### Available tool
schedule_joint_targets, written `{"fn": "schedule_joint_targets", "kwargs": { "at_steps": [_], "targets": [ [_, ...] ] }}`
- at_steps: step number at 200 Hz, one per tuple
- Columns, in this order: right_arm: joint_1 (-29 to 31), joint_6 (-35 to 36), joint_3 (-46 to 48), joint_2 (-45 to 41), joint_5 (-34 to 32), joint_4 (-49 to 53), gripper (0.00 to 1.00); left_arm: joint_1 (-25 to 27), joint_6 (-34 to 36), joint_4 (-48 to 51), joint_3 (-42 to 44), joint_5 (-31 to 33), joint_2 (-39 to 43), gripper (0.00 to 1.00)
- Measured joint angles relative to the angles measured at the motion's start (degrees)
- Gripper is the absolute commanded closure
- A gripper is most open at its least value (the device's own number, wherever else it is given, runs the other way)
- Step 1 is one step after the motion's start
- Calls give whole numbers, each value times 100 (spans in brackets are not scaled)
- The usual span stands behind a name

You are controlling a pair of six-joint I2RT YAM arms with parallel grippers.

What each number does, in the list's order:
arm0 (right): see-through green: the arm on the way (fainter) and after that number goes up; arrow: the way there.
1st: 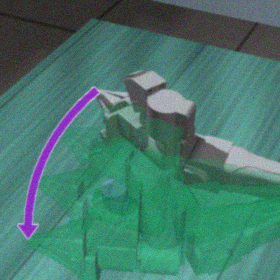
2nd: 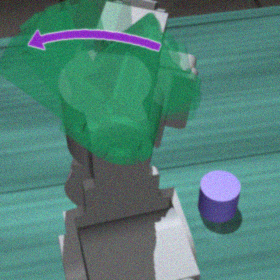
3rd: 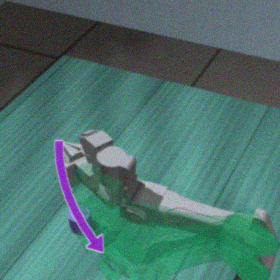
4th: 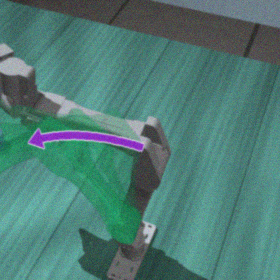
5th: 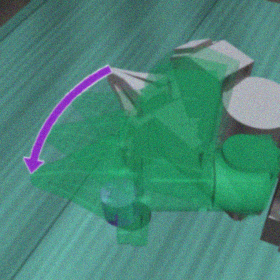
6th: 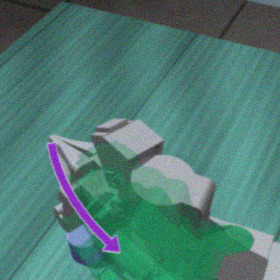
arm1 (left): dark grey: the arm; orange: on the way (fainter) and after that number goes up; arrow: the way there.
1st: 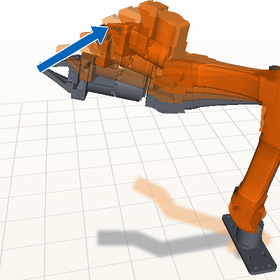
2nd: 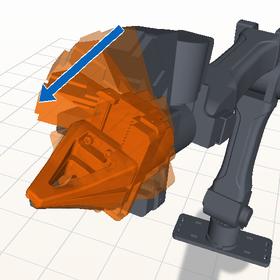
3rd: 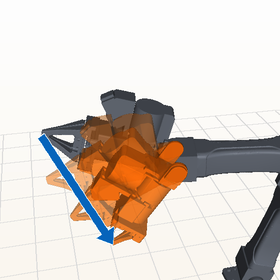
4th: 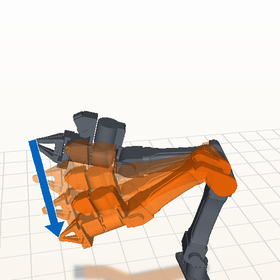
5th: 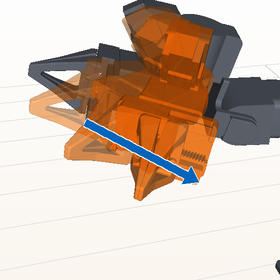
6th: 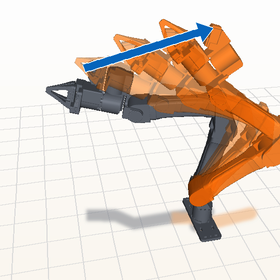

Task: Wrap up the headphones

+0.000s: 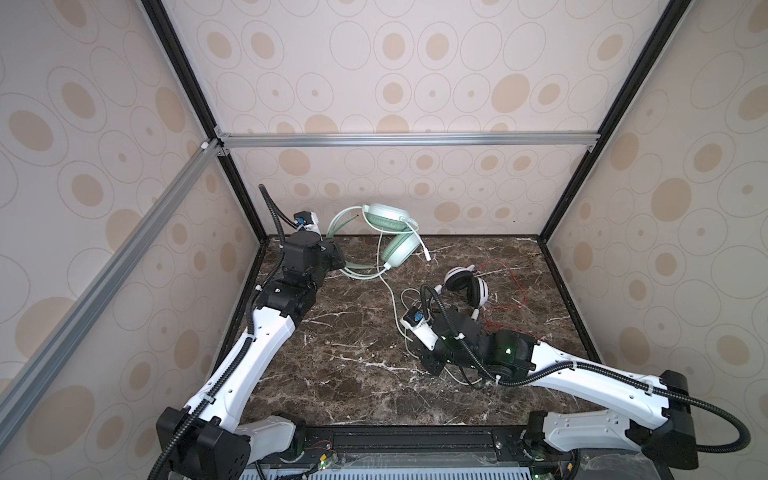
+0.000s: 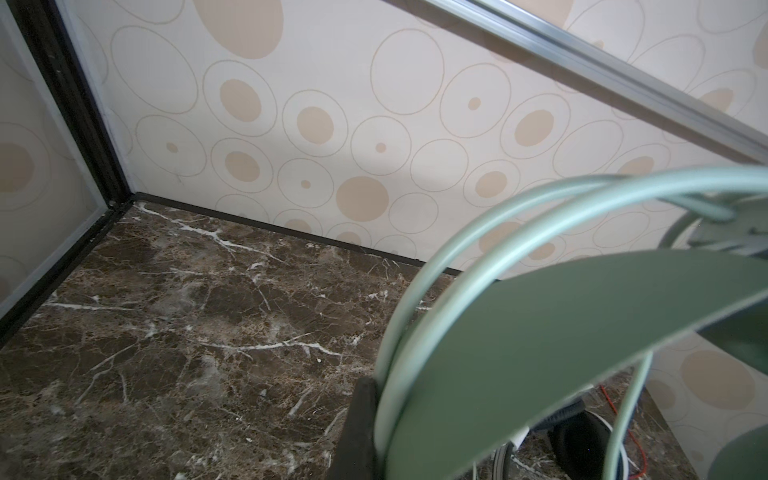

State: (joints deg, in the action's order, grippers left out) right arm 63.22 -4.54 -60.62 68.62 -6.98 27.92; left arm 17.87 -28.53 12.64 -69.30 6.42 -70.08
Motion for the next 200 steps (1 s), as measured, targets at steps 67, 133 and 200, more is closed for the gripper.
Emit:
{"fn": "schedule_joint_targets", "kwargs": {
  "at_steps": [67,133,200],
  "targets": [
    [127,573,-1130,326,-188,702,100,-11,577,31,190,358,-74,100],
    [142,1233,-2308,898,-216,1493,100,-7,1189,46,374,691,-76,100],
    [144,1683,-3362,1366,-328,2098,100,227,1952,260,592,1154,-52,100]
  ]
}}
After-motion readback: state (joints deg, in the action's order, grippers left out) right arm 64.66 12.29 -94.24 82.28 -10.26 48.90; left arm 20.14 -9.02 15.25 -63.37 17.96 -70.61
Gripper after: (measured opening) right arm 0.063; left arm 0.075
